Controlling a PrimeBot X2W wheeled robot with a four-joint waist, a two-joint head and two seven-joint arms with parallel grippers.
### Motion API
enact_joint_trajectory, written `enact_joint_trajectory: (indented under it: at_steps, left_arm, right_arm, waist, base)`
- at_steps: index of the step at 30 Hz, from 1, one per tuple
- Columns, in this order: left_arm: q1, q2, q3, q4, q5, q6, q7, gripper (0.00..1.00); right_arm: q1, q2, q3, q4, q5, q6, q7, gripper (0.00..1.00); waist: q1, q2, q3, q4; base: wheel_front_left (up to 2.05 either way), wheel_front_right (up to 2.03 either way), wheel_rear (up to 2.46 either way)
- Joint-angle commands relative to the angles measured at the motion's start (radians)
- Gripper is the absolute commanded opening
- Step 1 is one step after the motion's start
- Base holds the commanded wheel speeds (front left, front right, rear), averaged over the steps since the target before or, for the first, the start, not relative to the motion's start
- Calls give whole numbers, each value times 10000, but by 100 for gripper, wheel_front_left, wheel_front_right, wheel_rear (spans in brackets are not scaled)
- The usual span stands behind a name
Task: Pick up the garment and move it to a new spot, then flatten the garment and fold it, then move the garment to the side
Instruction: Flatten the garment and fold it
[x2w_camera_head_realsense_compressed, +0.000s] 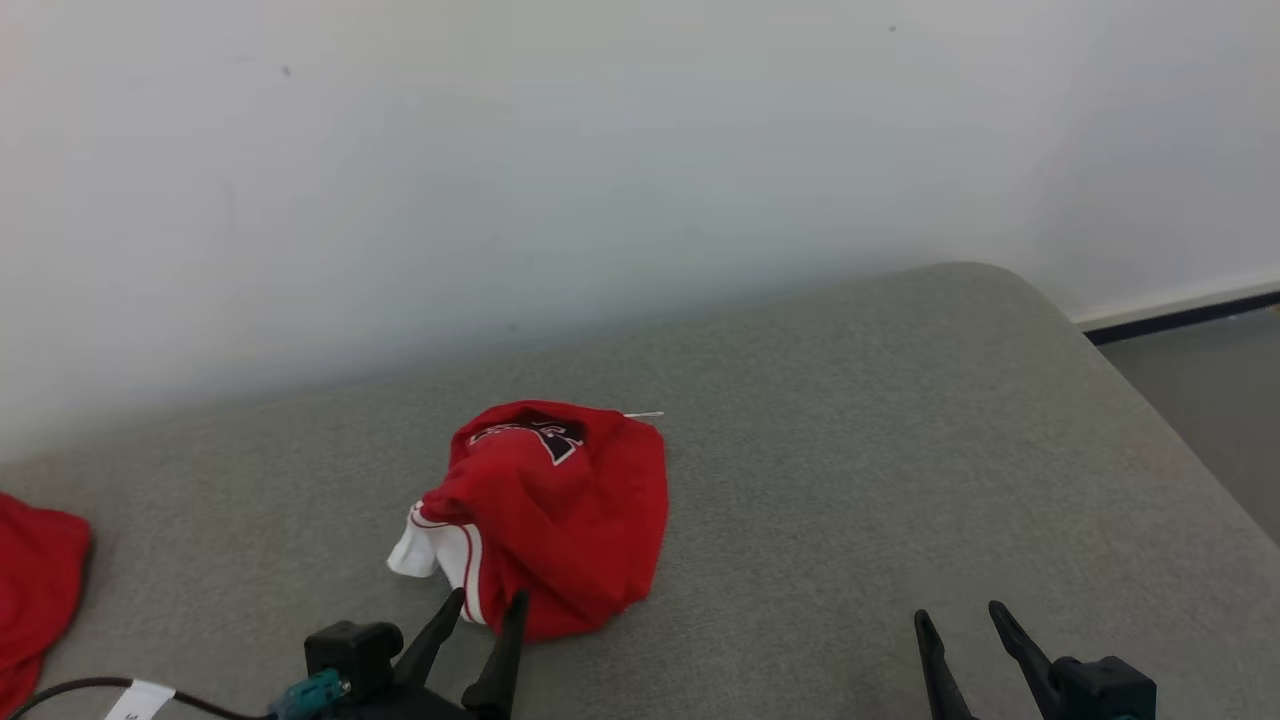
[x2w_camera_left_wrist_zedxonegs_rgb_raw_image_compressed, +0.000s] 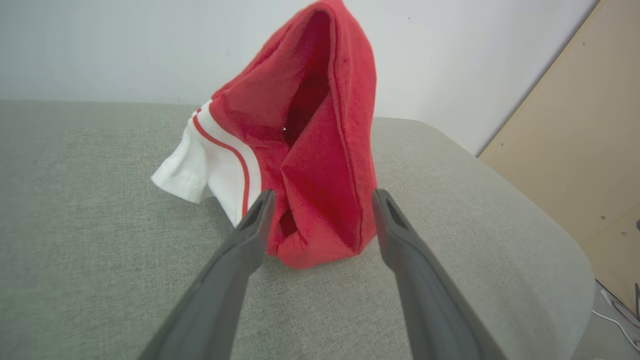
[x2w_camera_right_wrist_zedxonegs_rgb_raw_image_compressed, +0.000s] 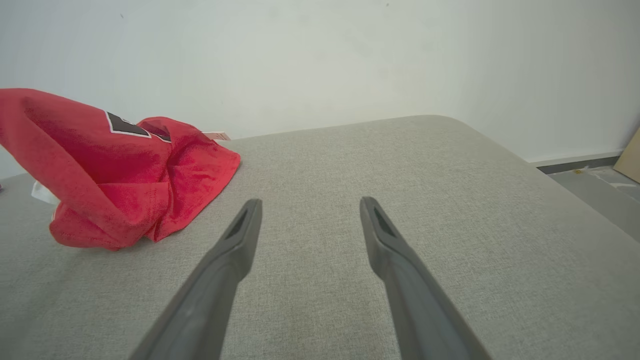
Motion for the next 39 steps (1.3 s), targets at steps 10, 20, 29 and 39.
enact_joint_trajectory:
  at_steps: [10,20,29,39]
  left_arm:
    - [-1043,-500,205,1307,-68,739,23,100]
    - [-2001,-968,-76,1191,-481,397,276,0]
    - [-4939,-1309,-978,-316,-582,69,594,0]
    - [-8360,-1403,-2013,-924,-1710,103,-167,0]
  right_arm:
    - [-141,-4,-12,-56,87,34,-64,100]
    - [-187,-4,68,51,199,34,-141,100]
    - [-332,-6,271,141,172,34,-91,100]
    - [-353,-7,415,350,213,34,-210,100]
  waist:
    - [-1,-1,686,-1784]
    - [-1,-1,615,-1712]
    - [-1,-1,367,-1548]
    - [-1,-1,83,-1806]
  base:
    - [0,0,0]
    - [0,0,0]
    - [0,0,0]
    - [0,0,0]
